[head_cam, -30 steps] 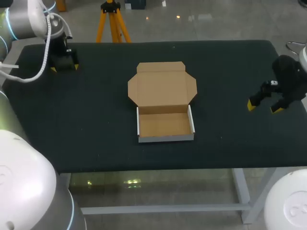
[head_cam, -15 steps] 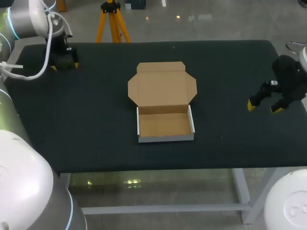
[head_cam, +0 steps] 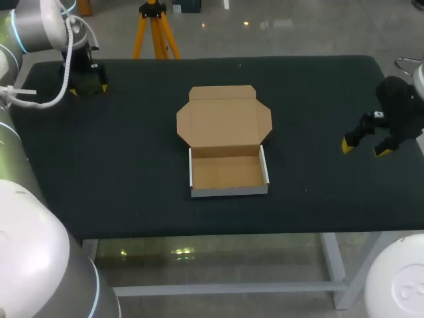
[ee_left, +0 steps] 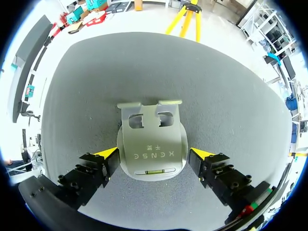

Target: Assemble the packaging by folding the flat box into shape, placing the metal phone stand inside, and closing the box properly

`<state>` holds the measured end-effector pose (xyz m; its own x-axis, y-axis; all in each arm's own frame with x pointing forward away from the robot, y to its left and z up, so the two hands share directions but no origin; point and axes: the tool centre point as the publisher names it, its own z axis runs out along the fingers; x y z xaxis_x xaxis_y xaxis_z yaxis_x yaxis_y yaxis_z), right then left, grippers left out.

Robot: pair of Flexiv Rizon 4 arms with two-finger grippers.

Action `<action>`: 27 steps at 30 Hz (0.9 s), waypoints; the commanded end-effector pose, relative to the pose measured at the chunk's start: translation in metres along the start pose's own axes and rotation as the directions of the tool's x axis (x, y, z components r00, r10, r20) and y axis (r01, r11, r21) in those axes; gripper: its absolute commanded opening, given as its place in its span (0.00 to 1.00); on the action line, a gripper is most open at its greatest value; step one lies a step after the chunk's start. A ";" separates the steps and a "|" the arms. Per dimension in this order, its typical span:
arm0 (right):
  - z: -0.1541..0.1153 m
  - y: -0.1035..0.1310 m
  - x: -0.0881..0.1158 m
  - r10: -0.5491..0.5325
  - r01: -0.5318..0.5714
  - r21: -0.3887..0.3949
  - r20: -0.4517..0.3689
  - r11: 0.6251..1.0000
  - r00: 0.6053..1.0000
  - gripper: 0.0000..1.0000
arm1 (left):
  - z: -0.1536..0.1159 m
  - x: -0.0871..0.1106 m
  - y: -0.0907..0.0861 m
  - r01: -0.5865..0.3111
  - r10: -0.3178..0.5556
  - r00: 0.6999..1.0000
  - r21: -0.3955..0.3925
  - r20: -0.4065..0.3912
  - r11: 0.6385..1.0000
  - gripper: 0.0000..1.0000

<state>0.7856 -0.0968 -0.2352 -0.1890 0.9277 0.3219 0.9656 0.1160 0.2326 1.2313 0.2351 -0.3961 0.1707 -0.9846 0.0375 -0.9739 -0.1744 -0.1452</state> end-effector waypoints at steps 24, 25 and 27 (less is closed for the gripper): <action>-0.002 -0.001 0.000 0.000 0.000 0.004 0.000 1.000 1.000 1.00 | 0.008 0.000 -0.016 -0.009 0.009 1.000 -0.037 0.013 0.999 0.84; -0.002 -0.001 0.000 0.000 0.000 0.004 0.000 1.000 1.000 1.00 | 0.008 0.000 -0.016 -0.009 0.009 1.000 -0.038 0.014 0.999 0.84; -0.002 -0.001 0.000 0.000 0.000 0.004 0.000 1.000 1.000 1.00 | 0.009 0.000 -0.017 -0.010 0.011 1.000 -0.039 0.016 0.999 0.84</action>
<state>0.7856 -0.0968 -0.2352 -0.1889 0.9278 0.3218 0.9656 0.1160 0.2326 1.2389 0.2369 -0.3986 0.1623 -0.9865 0.0238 -0.9740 -0.1640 -0.1566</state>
